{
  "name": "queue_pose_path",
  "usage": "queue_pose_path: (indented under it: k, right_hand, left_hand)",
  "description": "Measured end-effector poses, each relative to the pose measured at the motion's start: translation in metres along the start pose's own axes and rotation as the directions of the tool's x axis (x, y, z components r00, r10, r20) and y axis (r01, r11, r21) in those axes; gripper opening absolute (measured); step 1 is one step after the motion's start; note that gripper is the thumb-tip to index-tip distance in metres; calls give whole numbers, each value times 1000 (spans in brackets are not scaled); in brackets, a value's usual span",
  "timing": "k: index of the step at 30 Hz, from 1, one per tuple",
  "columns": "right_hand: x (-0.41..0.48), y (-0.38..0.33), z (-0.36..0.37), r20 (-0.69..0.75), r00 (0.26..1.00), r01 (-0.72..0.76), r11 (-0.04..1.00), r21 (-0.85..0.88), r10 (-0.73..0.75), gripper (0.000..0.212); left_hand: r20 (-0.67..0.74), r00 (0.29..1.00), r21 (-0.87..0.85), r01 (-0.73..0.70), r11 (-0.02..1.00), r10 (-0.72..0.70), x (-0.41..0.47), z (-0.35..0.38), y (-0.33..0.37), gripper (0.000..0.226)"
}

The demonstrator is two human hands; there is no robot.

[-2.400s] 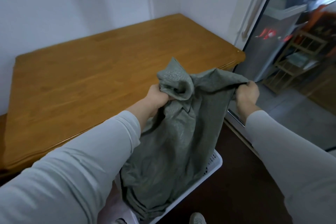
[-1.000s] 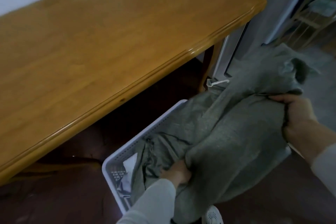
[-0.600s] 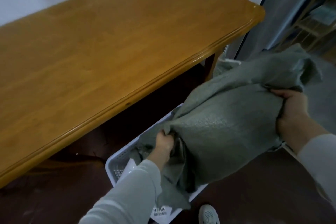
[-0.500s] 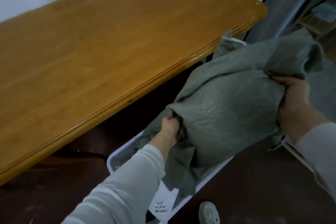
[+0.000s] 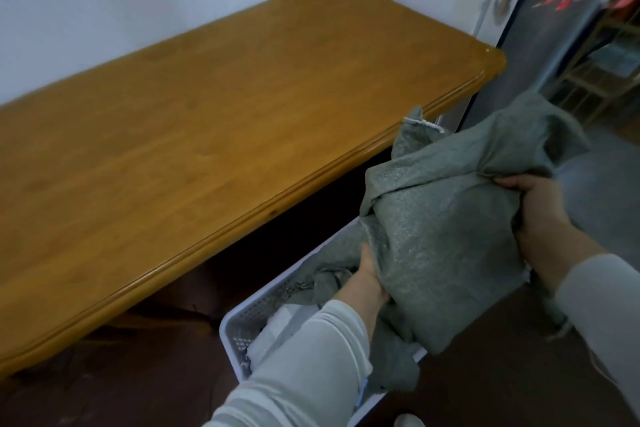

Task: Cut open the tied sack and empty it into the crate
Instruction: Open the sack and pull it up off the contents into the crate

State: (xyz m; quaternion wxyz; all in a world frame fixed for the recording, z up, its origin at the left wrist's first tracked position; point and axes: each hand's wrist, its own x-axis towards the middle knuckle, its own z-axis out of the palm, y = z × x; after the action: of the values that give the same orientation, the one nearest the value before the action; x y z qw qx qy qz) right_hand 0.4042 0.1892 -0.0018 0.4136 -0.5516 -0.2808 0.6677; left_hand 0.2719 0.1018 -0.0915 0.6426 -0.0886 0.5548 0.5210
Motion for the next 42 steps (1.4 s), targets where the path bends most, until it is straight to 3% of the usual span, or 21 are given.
queue_pose_path:
  k: [3, 7, 11, 15, 17, 19, 22, 24, 26, 28, 29, 30, 33, 35, 36, 37, 38, 39, 40, 41, 42]
  right_hand:
    - [-10, -10, 0, -16, 1000, -1, 1000, -17, 1, 20]
    - [-23, -24, 0, -44, 999, 29, 997, -67, -32, 17]
    - [-47, -28, 1, 5, 1000, 5, 992, -122, -4, 19]
    - [-57, -55, 8, 27, 996, 87, 996, -13, -86, 20]
    - [-56, -57, 11, 25, 996, 91, 994, -57, -89, 22]
    - [-52, -44, 10, 23, 999, 49, 975, -215, -45, 33]
    - [-51, -16, 7, 14, 999, -35, 895, -445, 46, 39]
    - [-55, -1, 11, 24, 995, -65, 842, -535, 92, 43]
    - [-58, 12, 21, 81, 991, -39, 804, -593, 108, 49]
    - [-62, 23, 35, 145, 981, -17, 794, -608, 131, 63]
    - [-66, 28, 44, 186, 969, -18, 801, -598, 161, 64]
    - [-74, 31, 52, 231, 952, -31, 819, -573, 198, 60]
    - [-89, 42, 60, 360, 891, -58, 856, -513, 276, 35]
    - [-87, 49, 48, 491, 831, 35, 855, -518, 264, 47]
    - [-84, 52, 40, 532, 823, 162, 815, -556, 199, 64]
    - [-79, 53, 31, 533, 841, 333, 686, -647, 95, 82]
    - [-74, 55, 20, 511, 859, 454, 461, -763, -1, 97]
    - [-67, 59, 7, 492, 869, 492, 225, -841, -56, 112]
    - [-60, 64, -6, 450, 891, 453, 57, -890, -54, 124]
    - [-53, 70, -16, 388, 921, 388, -29, -921, -24, 132]
    - [-45, 75, -24, 318, 948, 319, -26, -947, 30, 133]
  left_hand:
    - [38, 999, 19, 10, 1000, -10, -11, 0, 8, 51]
    - [47, 991, 102, -131, 986, 127, -22, -8, 19, 50]
    - [113, 979, 291, -193, 937, 167, -50, -26, 24, 11]
    - [221, 947, 331, -298, 896, 233, -66, -33, 49, 11]
    - [163, 956, 327, -285, 901, 243, -71, -41, 48, 8]
    - [29, 967, 471, -236, 850, 253, -73, -59, 42, 8]
    - [-34, 988, 696, -85, 713, 151, -79, -88, 42, 56]
    - [45, 998, 667, -61, 742, 41, -92, -95, 54, 80]
    - [153, 987, 695, -136, 706, 40, -98, -96, 67, 106]
    - [258, 961, 789, -271, 551, 102, -101, -87, 68, 142]
    - [307, 939, 809, -344, 477, 156, -102, -79, 63, 149]
    - [329, 915, 791, -402, 462, 233, -102, -71, 54, 142]
    - [204, 844, 612, -506, 608, 497, -102, -64, 42, 72]
    - [140, 843, 536, -505, 676, 519, -98, -76, 48, 58]
    - [109, 864, 522, -471, 712, 492, -98, -83, 53, 58]
    - [81, 885, 507, -433, 745, 459, -98, -89, 58, 60]
    - [58, 900, 491, -403, 772, 433, -100, -95, 63, 62]
    - [48, 911, 475, -382, 792, 411, -103, -100, 65, 63]
    - [46, 919, 471, -365, 803, 390, -106, -104, 66, 62]
    - [47, 927, 473, -349, 809, 372, -110, -106, 67, 60]
    - [48, 936, 476, -328, 816, 348, -113, -108, 68, 59]
